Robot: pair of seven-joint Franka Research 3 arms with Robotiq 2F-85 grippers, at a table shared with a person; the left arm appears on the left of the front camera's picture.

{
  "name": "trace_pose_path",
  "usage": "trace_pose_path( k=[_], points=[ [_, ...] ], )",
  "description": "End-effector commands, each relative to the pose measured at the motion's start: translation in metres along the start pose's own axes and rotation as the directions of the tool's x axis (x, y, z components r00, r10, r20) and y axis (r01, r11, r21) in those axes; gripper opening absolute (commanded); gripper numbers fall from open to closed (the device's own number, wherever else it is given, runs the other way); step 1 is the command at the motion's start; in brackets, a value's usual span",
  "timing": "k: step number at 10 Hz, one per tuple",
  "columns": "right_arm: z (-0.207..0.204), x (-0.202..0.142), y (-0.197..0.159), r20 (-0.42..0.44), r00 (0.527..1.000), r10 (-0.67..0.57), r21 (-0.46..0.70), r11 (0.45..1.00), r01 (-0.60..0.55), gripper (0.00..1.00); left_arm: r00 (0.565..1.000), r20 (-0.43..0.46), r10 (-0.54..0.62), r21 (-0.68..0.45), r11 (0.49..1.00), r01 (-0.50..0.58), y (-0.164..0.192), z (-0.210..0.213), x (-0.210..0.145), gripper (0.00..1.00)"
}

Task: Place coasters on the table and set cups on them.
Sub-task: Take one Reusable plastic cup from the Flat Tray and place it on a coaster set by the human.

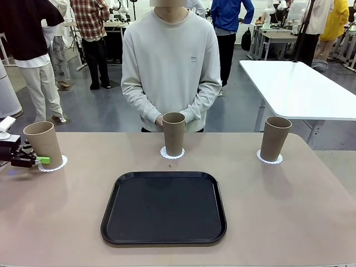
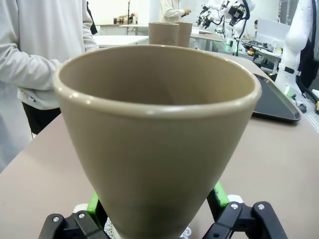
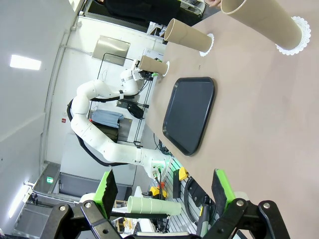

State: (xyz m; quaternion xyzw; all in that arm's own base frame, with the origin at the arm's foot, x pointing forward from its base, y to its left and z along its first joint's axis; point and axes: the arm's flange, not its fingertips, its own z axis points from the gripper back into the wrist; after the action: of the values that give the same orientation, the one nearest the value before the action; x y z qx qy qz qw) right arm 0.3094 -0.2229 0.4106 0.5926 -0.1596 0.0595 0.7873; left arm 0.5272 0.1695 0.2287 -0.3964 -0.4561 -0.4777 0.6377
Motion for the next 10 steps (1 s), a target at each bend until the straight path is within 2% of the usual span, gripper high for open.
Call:
trace_pose_path(
  k=[1, 4, 10],
  points=[
    [-0.001, -0.001, -0.001, 0.003, 1.0, 0.003, 0.008, 1.0, -0.003, 1.0, 1.0, -0.013, 0.023, -0.039, 0.999, -0.023, 0.005, 0.009, -0.001, 1.0],
    [-0.001, -0.001, -0.001, 0.003, 1.0, 0.003, 0.008, 1.0, -0.003, 1.0, 1.0, -0.017, 0.012, -0.062, 0.998, -0.013, 0.007, 0.017, -0.007, 1.0],
    [-0.001, -0.001, -0.001, 0.003, 1.0, 0.003, 0.008, 1.0, -0.003, 1.0, 0.999, -0.042, -0.025, 0.016, 1.0, 0.026, 0.008, 0.039, -0.009, 1.0]
  ],
)
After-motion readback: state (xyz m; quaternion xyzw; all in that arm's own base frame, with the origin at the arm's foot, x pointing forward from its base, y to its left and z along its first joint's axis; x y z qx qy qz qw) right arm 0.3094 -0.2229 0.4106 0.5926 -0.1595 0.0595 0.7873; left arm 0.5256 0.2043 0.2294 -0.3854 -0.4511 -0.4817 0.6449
